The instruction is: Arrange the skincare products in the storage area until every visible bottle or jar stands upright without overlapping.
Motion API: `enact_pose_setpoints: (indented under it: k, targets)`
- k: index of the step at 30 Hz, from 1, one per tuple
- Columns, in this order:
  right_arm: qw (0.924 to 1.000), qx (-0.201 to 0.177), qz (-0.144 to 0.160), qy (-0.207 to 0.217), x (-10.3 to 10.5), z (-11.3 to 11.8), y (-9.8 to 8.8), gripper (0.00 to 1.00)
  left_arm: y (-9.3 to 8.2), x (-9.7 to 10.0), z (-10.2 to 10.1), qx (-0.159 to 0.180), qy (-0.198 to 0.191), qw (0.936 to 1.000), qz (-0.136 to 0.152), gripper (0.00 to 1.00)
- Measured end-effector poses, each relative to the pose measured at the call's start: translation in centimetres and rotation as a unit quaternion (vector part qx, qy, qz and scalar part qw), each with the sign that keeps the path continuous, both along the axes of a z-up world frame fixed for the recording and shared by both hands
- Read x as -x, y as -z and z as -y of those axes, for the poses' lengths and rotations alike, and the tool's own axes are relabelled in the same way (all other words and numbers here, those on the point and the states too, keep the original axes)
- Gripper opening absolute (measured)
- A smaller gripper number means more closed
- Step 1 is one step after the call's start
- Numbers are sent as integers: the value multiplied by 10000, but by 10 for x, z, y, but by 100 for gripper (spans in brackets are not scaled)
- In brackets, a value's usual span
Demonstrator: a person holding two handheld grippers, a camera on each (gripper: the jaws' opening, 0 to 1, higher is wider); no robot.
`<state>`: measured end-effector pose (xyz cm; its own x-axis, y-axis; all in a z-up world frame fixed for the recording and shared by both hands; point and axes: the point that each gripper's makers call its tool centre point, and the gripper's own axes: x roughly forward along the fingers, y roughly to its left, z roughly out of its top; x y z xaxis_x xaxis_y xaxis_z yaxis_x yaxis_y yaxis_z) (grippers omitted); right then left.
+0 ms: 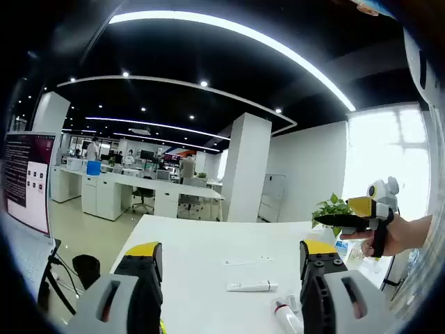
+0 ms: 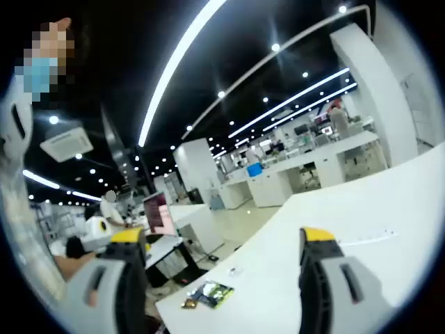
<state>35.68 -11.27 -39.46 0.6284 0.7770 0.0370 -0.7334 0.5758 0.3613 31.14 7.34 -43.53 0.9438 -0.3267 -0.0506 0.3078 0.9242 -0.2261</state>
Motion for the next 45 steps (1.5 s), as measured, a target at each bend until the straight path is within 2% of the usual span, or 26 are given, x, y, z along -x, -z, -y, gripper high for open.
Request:
enact_pose_setpoints:
  k: [6, 13, 18, 21, 25, 34, 37, 45]
  targets:
    - [9998, 161, -69, -39, 2, 0, 4, 90, 9, -1, 1, 55, 35, 9999, -160, 81]
    - [9998, 187, -58, -41, -6, -4, 3, 89, 13, -5, 2, -30, 118, 9995, -302, 79]
    - [9996, 271, 0, -85, -9, -11, 4, 89, 14, -7, -4, -79, 56, 9996, -264, 78]
    - [9992, 366, 132, -12, -12, -12, 6, 92, 15, -9, -7, -144, 24, 9995, -286, 79]
    - [9988, 472, 122, 0, -16, -12, 10, 95, 18, -12, -10, -174, -51, 9993, -315, 80]
    - [9982, 572, 147, 60, -24, -12, 13, 95, 21, -21, -3, -324, 106, 9984, -444, 80]
    - [9975, 675, 186, 91, -24, -11, 16, 96, 22, -24, -3, -468, 91, 9978, -469, 83]
    - [9971, 691, 189, 240, -27, -2, 18, 96, 24, -30, -6, -518, 178, 9973, -489, 84]
